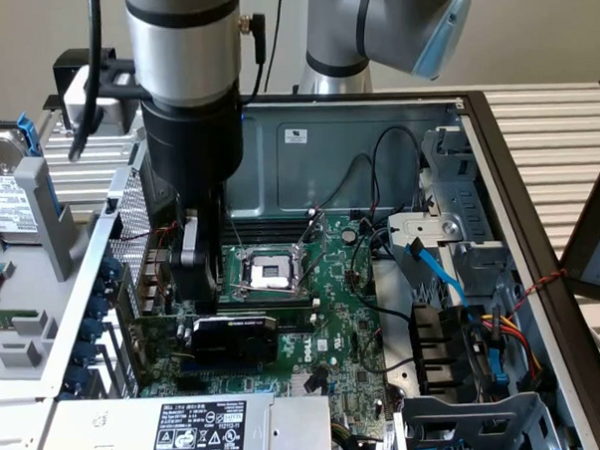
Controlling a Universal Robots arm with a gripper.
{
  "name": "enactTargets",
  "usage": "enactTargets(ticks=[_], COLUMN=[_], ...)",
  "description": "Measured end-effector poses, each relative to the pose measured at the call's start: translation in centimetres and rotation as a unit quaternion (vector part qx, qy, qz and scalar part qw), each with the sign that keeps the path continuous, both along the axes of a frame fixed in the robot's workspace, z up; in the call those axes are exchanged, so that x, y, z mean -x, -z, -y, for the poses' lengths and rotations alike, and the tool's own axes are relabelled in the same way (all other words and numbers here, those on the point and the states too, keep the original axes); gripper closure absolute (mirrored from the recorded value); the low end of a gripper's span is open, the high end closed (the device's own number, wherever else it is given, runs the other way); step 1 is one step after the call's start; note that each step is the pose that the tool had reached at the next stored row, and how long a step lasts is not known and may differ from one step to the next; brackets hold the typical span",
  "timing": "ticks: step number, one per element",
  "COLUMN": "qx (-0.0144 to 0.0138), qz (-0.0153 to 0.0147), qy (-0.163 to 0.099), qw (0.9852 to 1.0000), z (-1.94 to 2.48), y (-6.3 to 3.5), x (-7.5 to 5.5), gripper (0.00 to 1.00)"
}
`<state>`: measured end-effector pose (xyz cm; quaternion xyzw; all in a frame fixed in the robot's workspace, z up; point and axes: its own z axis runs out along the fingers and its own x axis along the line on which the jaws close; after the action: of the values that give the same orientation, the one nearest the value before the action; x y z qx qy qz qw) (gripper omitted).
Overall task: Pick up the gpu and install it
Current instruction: 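Insert the gpu into the slot, then press down on the gpu until it lock into place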
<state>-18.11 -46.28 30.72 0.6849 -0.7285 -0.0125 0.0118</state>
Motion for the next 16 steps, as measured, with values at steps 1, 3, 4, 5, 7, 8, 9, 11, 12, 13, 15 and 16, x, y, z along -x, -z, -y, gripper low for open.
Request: enactTargets(ticks=[1, 3, 4, 5, 7, 8, 9, 11, 12, 13, 15, 16], qx=[0.0001, -0.0013, -0.0013, -0.0013, -0.0013, -0.0013, -0.0013, -0.0013, -0.0013, -0.0013, -0.0013, -0.0013], qz=[0.0001, 0.0003, 0.0003, 0.0003, 0.0003, 0.0003, 0.0003, 0.0003, 0.0003, 0.0003, 0.0003, 0.0002], qy=[0.0, 0.0, 0.0, 0.0, 0.0, 0.0, 0.0, 0.0, 0.0, 0.0, 0.0, 0.0], qw=[1.0, 1.0, 1.0, 1.0, 1.0, 1.0, 1.0, 1.0, 1.0, 1.0, 1.0, 1.0], z=[0.01, 0.03, 0.03, 0.03, 0.03, 0.03, 0.03, 0.03, 0.03, 0.03, 0.03, 0.03], y=[-0.2, -0.19, -0.2, -0.2, -0.2, -0.2, -0.2, -0.2, -0.2, -0.2, -0.2, -0.21], x=[0.0, 0.0, 0.0, 0.0, 0.0, 0.0, 0.0, 0.0, 0.0, 0.0, 0.0, 0.05], gripper=[0.53, 0.53, 0.53, 0.53, 0.53, 0.53, 0.53, 0.53, 0.53, 0.53, 0.53, 0.53])
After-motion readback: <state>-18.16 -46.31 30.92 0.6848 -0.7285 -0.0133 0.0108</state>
